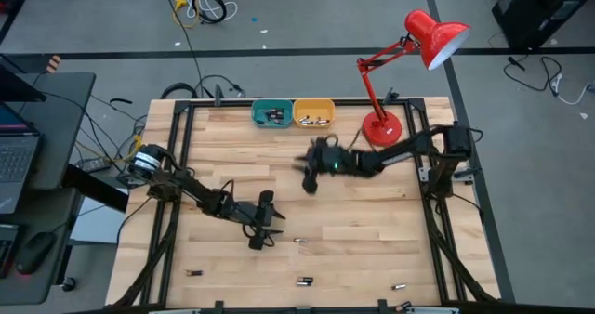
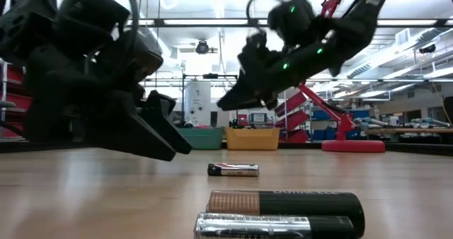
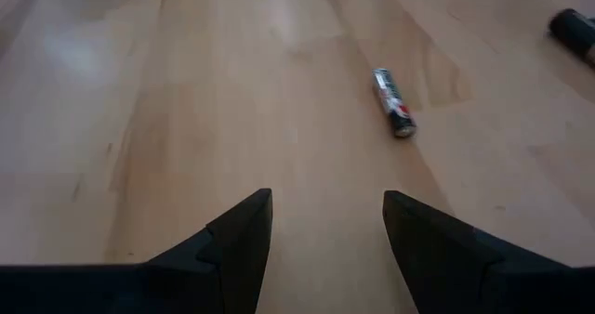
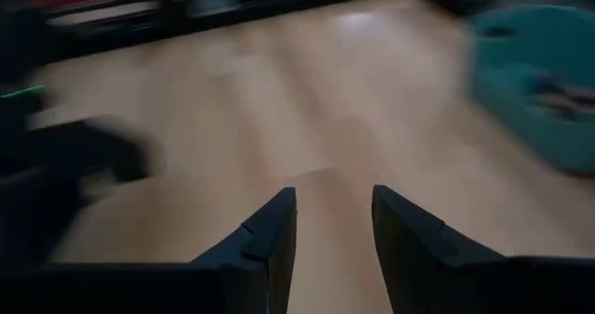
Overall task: Sort batteries
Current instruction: Put the white battery into the yellow bin
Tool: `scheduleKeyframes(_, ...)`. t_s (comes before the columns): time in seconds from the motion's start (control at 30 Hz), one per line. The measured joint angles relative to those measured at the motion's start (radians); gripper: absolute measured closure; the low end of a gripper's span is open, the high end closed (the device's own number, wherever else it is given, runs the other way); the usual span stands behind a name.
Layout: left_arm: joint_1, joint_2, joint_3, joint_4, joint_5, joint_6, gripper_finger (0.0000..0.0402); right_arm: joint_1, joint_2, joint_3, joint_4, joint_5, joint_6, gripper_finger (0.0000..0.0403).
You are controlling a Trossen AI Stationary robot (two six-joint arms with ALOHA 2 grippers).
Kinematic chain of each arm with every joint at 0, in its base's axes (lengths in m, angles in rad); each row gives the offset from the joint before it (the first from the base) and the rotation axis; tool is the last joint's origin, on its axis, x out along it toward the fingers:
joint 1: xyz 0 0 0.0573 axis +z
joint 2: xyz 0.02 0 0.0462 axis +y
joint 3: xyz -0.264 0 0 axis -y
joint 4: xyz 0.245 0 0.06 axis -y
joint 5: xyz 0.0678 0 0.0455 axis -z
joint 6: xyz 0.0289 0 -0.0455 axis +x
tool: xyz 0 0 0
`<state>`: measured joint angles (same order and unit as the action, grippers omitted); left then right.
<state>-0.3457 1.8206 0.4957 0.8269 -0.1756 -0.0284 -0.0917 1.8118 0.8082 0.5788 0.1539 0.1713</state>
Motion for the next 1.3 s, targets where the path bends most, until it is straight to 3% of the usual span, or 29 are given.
scheduleKeyframes(0.3,-0.094,0.000,0.057,-0.007,-0.106,0.018,0.0179,0.313,0.002,0.000,-0.007,0.020,-0.016,0.0275)
scheduleKeyframes(0.67,-0.109,0.068,0.147,-0.014,-0.155,0.019,0.0179,0.572,0.002,0.000,0.003,0.228,0.088,0.0272)
scheduleKeyframes(0.93,-0.115,0.153,0.197,-0.053,-0.160,-0.045,0.0179,0.653,0.031,0.000,0.012,0.310,0.141,0.0246)
scheduleKeyframes(1.17,-0.115,0.153,0.198,-0.056,-0.168,-0.085,0.0179,0.649,0.207,0.039,0.056,0.348,0.174,0.0184)
scheduleKeyframes(1.3,-0.116,0.152,0.198,-0.073,-0.168,-0.107,0.0179,0.632,0.256,0.061,0.057,0.361,0.174,0.0172)
